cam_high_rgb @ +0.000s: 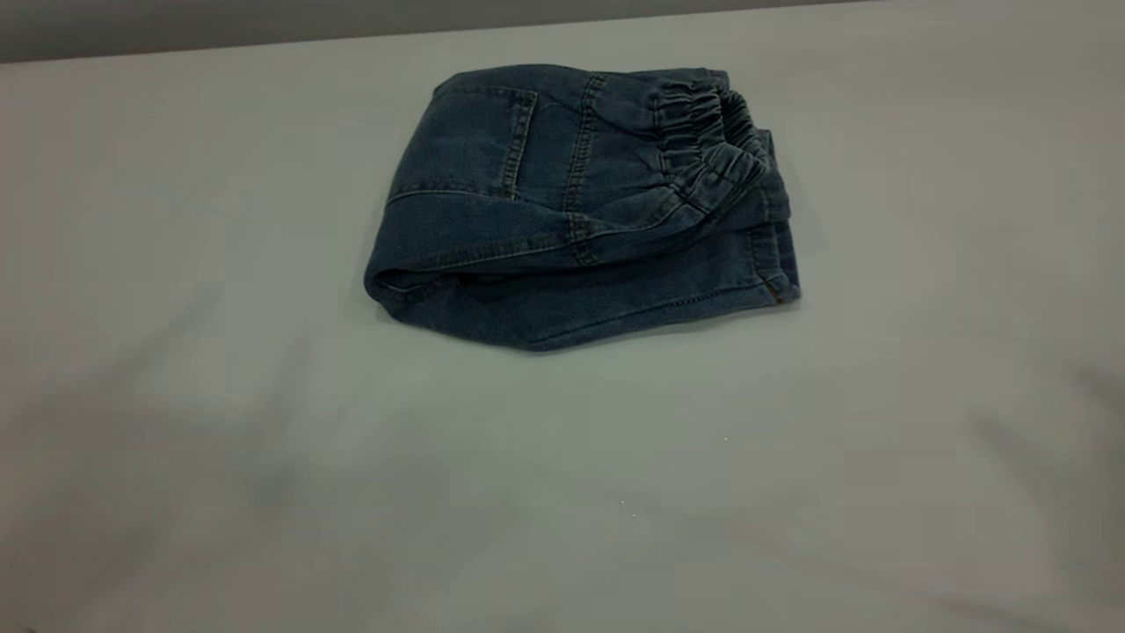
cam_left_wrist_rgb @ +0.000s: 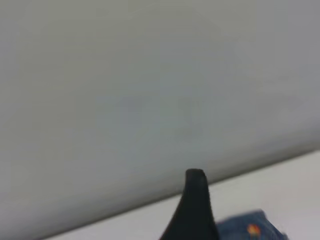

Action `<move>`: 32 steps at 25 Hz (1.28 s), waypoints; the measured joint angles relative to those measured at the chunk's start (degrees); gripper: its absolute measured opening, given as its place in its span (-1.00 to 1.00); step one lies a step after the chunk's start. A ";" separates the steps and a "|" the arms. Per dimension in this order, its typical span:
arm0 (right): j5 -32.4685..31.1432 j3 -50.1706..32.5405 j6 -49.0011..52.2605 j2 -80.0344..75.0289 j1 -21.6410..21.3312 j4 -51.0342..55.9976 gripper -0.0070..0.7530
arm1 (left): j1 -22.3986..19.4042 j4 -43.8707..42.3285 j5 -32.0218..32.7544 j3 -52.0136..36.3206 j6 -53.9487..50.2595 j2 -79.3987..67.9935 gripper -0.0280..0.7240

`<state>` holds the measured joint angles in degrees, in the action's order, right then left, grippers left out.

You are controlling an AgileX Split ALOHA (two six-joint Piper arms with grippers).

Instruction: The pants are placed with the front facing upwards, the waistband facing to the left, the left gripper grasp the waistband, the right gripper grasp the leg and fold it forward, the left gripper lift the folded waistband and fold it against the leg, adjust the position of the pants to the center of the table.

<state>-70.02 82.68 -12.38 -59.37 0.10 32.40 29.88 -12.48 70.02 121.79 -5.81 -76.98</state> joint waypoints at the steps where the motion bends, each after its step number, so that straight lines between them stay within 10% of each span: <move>1: 0.04 -1.70 -0.82 1.09 0.00 1.36 0.37 | 0.00 0.65 0.00 -2.99 0.00 2.76 0.57; 17: 0.16 -25.93 -15.14 20.84 0.00 13.82 0.37 | 0.00 2.97 0.02 -53.92 3.69 44.04 0.57; 32: 6.28 -43.34 -9.01 46.25 0.00 -4.76 0.37 | 0.00 9.67 -0.13 -79.02 9.92 63.48 0.57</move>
<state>-63.75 39.34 -21.40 -13.12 0.10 27.63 29.88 -2.81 69.88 42.78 4.11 -13.50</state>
